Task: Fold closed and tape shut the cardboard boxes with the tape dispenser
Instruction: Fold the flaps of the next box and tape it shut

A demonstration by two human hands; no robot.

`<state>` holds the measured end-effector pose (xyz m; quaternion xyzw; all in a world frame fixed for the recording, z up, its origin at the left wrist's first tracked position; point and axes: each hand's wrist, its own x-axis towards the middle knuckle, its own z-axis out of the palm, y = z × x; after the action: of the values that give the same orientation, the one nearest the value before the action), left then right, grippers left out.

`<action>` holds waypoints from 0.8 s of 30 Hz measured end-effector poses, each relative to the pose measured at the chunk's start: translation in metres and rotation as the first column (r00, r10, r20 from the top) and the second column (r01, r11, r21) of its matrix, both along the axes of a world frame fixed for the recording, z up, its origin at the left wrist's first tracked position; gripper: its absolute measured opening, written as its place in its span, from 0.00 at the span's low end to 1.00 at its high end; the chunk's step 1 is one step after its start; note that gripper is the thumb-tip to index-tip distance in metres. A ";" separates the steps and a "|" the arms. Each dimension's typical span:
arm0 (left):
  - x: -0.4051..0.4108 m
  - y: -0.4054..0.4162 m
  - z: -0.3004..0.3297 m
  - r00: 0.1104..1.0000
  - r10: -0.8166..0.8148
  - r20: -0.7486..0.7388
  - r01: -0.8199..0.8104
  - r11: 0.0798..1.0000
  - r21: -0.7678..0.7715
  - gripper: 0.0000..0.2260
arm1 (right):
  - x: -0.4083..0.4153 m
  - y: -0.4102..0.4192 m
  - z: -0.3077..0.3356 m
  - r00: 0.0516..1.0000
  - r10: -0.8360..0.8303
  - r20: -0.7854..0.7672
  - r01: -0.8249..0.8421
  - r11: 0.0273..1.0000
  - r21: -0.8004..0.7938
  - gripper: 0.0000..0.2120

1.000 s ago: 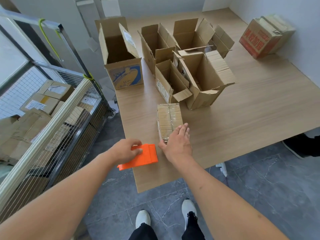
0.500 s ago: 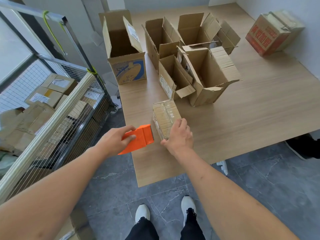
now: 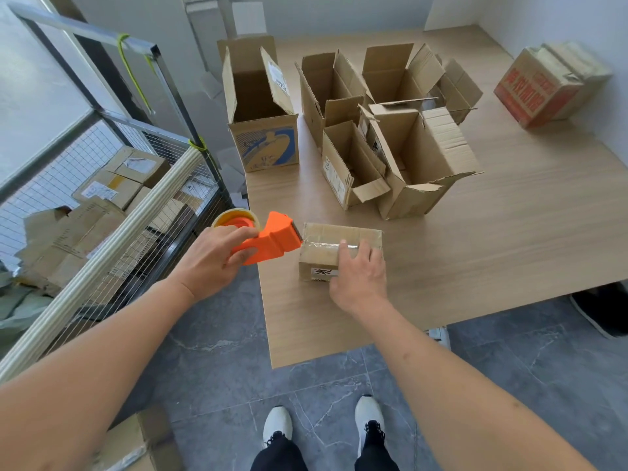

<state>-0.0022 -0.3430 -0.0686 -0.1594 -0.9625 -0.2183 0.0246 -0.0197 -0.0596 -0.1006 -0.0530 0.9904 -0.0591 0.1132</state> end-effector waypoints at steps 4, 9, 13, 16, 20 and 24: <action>0.002 -0.003 -0.003 0.990 -0.083 -0.117 0.073 0.994 -0.085 0.12 | -0.006 -0.009 -0.005 0.993 -0.018 0.118 0.022 0.999 -0.028 0.55; 0.009 -0.008 -0.006 0.974 -0.139 -0.179 0.115 0.983 -0.141 0.10 | -0.003 -0.011 -0.014 0.999 0.018 0.050 -0.018 1.000 -0.004 0.63; 0.016 -0.011 -0.005 0.974 -0.142 -0.176 0.112 0.979 -0.171 0.10 | -0.001 -0.022 -0.019 1.000 -0.012 0.009 0.012 1.000 -0.020 0.53; 0.016 -0.013 -0.005 0.973 -0.153 -0.174 0.117 0.973 -0.198 0.11 | 0.000 -0.025 -0.020 0.999 0.038 0.007 -0.037 0.995 -0.096 0.49; 0.016 -0.012 -0.002 0.970 -0.180 -0.163 0.144 0.966 -0.214 0.10 | -0.006 -0.011 -0.018 0.963 0.261 0.067 -0.249 0.956 -0.153 0.49; 0.021 -0.005 0.002 0.966 -0.198 -0.166 0.157 0.960 -0.232 0.15 | -0.015 0.012 -0.010 0.905 0.407 0.121 -0.390 0.910 -0.139 0.48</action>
<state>0.0184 -0.3479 -0.0663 -0.2670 -0.9556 -0.0973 0.0780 -0.0344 -0.0473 -0.1110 -0.2563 0.9426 -0.0939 0.1925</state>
